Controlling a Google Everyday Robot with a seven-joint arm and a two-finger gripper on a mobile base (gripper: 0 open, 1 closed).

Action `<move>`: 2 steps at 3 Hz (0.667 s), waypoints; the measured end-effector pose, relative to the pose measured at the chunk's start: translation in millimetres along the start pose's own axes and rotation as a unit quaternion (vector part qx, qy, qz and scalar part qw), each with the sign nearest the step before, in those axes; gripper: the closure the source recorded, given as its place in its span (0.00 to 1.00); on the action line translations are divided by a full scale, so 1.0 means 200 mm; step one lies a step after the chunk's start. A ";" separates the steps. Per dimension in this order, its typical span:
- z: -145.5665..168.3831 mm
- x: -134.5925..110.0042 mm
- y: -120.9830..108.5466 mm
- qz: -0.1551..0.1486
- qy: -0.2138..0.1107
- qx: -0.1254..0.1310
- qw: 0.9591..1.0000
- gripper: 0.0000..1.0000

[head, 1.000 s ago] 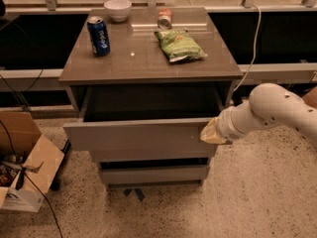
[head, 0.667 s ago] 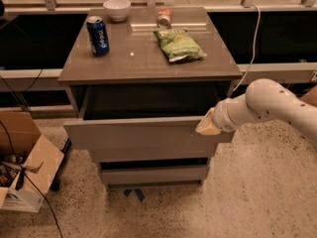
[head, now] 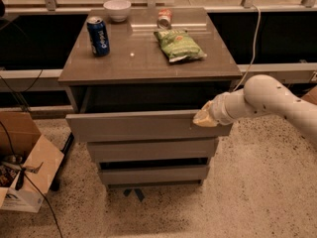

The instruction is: Close top drawer

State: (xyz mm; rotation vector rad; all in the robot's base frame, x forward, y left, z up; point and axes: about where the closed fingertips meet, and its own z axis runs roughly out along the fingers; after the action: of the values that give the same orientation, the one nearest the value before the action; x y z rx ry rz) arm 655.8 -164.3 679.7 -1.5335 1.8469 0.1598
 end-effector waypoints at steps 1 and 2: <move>0.00 0.00 -0.02 0.000 -0.003 0.005 1.000 0.79; 0.01 0.00 -0.02 0.000 -0.003 0.003 1.000 0.56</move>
Offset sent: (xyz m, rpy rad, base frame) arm 0.0039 -0.0011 0.0019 0.0051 -0.0086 -0.0041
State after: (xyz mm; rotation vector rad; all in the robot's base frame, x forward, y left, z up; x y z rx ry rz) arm 659.5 -163.6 680.1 -1.5271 1.8409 0.1596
